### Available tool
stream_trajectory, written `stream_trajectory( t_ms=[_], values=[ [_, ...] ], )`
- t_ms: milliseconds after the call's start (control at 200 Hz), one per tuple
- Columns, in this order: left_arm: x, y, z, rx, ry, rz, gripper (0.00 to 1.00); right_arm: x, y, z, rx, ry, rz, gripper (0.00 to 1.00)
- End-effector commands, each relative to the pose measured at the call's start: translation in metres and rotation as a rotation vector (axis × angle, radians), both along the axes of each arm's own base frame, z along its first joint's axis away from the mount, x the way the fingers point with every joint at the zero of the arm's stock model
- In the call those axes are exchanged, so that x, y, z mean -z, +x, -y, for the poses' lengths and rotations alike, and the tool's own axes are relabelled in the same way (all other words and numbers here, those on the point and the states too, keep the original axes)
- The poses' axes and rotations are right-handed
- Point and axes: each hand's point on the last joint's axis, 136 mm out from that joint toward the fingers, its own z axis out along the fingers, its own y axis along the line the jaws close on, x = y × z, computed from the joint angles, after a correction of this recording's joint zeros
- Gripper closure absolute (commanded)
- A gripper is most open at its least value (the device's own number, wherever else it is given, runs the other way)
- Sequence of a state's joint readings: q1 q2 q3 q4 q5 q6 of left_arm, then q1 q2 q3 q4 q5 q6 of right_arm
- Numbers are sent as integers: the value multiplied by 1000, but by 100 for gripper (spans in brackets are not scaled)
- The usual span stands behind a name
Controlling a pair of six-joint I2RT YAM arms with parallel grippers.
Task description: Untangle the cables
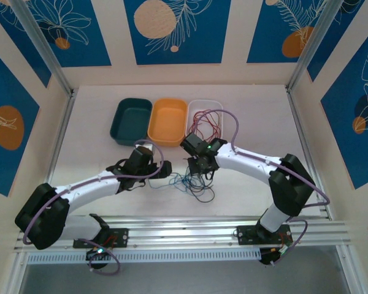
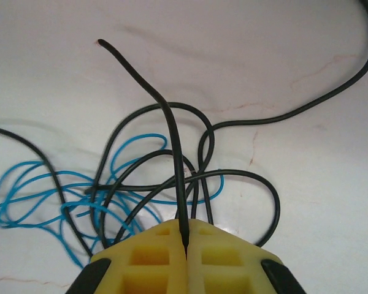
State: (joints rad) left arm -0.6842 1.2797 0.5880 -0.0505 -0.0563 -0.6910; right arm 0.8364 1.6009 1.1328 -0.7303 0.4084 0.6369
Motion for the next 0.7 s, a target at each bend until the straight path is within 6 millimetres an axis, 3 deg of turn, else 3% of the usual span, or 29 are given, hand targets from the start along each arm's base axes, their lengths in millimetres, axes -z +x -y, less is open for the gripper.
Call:
stream_trajectory(
  t_ms=[0, 260, 695],
  values=[
    [-3, -1, 2, 9, -21, 25, 0, -45, 5, -1, 2, 50, 91, 100],
    [-19, 0, 4, 45, -51, 110, 0, -105, 3, 1, -12, 166, 231, 100],
    [-75, 4, 31, 223, -158, 338, 0, -213, -4, -12, -116, 469, 452, 100]
  ],
)
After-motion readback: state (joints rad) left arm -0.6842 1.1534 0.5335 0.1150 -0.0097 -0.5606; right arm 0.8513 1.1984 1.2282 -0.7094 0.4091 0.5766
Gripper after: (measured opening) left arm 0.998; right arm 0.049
